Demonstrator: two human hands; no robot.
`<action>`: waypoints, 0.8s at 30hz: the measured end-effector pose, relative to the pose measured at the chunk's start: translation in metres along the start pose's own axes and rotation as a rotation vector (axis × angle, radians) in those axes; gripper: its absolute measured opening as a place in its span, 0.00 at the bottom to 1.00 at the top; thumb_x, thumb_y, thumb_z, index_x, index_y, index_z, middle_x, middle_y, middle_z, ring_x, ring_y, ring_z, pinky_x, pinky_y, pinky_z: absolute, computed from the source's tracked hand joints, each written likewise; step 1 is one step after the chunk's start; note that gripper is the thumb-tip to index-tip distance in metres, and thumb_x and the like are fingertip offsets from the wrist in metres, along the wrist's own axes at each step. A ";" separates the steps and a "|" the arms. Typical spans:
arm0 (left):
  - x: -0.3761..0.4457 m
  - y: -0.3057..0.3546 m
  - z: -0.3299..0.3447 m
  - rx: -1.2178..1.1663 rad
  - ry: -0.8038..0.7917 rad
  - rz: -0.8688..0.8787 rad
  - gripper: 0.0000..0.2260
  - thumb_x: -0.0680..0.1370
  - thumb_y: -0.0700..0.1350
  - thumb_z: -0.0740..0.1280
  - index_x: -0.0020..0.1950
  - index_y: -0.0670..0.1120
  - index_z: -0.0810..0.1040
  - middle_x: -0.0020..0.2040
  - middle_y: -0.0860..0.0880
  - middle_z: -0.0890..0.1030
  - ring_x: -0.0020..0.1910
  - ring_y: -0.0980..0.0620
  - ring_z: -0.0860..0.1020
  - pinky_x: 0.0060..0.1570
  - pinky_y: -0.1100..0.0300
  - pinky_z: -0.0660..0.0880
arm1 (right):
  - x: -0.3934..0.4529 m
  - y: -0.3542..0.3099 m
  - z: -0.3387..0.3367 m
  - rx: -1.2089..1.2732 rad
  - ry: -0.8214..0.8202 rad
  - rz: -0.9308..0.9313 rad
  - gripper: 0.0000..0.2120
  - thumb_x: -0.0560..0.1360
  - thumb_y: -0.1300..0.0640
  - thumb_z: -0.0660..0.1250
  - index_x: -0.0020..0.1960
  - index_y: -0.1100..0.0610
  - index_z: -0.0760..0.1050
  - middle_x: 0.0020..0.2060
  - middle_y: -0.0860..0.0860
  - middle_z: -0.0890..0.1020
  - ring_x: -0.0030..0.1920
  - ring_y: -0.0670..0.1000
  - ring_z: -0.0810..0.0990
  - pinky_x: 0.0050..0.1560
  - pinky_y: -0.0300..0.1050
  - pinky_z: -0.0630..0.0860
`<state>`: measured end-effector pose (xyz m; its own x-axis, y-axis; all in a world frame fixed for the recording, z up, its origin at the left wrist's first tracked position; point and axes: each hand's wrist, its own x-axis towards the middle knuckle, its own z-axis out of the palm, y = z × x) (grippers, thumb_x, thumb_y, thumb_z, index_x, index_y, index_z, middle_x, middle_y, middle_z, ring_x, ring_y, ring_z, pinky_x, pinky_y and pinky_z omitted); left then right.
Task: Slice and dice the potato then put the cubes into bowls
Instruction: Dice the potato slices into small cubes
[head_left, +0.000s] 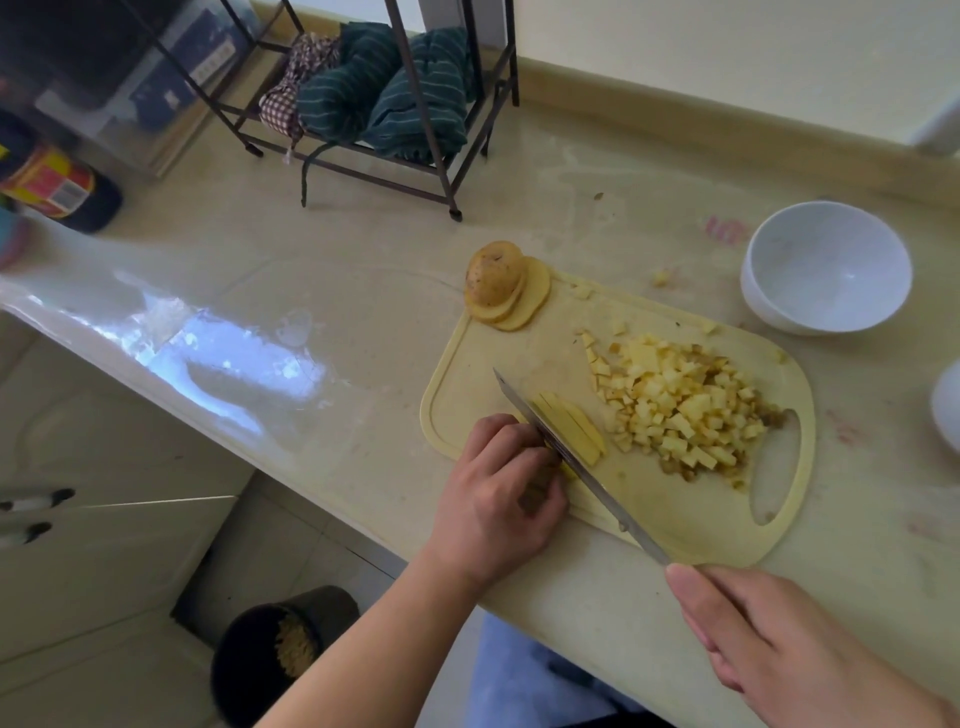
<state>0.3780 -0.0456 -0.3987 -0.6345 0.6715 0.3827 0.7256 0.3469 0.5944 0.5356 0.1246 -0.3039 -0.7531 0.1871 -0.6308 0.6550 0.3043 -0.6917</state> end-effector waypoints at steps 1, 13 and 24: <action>0.000 0.000 0.000 -0.001 0.000 0.000 0.05 0.73 0.37 0.74 0.47 0.37 0.85 0.48 0.43 0.82 0.52 0.42 0.78 0.54 0.51 0.78 | -0.001 0.000 0.000 -0.010 0.001 0.007 0.40 0.61 0.17 0.49 0.37 0.57 0.66 0.24 0.49 0.67 0.26 0.43 0.66 0.31 0.43 0.66; 0.002 -0.001 0.001 0.010 0.004 0.005 0.06 0.72 0.37 0.74 0.47 0.38 0.85 0.49 0.43 0.83 0.52 0.42 0.78 0.56 0.54 0.77 | 0.033 -0.017 0.012 -0.170 0.120 -0.182 0.31 0.71 0.27 0.46 0.29 0.53 0.64 0.27 0.51 0.75 0.27 0.49 0.72 0.31 0.44 0.66; -0.002 0.002 -0.003 -0.003 0.071 0.026 0.01 0.73 0.35 0.73 0.41 0.37 0.83 0.43 0.42 0.80 0.47 0.45 0.76 0.52 0.53 0.77 | 0.019 -0.022 0.001 0.065 -0.023 -0.018 0.26 0.71 0.33 0.53 0.31 0.55 0.64 0.20 0.47 0.65 0.21 0.42 0.62 0.22 0.31 0.59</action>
<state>0.3800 -0.0485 -0.3964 -0.6325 0.6325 0.4472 0.7416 0.3276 0.5855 0.5072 0.1201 -0.3006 -0.7638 0.1608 -0.6251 0.6443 0.2463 -0.7240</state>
